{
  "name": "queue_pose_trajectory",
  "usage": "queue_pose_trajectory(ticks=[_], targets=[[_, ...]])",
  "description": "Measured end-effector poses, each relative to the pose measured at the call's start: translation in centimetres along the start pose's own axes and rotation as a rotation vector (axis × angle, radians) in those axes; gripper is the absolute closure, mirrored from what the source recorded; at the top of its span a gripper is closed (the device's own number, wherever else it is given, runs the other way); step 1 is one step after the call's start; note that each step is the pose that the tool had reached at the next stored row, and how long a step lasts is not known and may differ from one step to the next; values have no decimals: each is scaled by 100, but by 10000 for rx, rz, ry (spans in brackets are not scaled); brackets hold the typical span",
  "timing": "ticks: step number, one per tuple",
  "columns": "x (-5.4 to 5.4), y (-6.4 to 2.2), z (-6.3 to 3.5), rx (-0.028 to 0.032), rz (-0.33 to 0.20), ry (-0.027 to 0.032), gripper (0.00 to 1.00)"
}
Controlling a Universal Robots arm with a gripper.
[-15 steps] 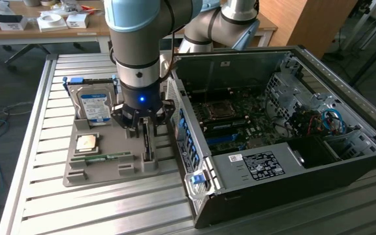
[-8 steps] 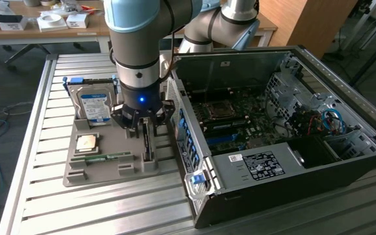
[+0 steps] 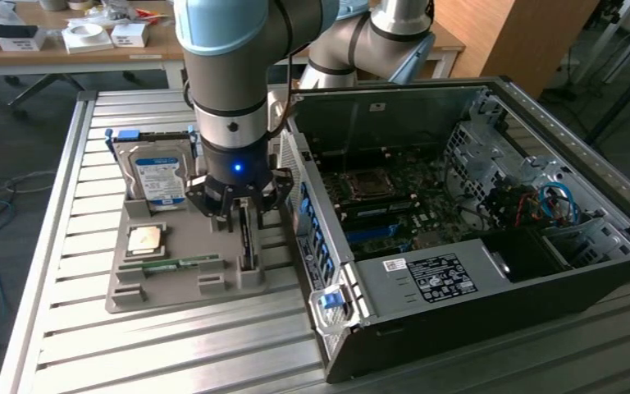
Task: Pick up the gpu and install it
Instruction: 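Pick up the gpu and move the gpu toward the slot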
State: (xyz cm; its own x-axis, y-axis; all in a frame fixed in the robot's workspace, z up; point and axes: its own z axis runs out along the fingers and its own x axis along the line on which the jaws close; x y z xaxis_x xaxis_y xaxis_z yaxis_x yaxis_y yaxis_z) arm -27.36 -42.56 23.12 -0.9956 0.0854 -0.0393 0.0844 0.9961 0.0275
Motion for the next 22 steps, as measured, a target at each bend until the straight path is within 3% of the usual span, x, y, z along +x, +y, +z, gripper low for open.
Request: queue_pose_trajectory(ticks=[16,18,19,22], targets=[[-1,-10,0,0,0,0,51],[-1,-11,0,0,0,0,53],[-1,-10,0,0,0,0,60],[-1,-11,0,0,0,0,60]])
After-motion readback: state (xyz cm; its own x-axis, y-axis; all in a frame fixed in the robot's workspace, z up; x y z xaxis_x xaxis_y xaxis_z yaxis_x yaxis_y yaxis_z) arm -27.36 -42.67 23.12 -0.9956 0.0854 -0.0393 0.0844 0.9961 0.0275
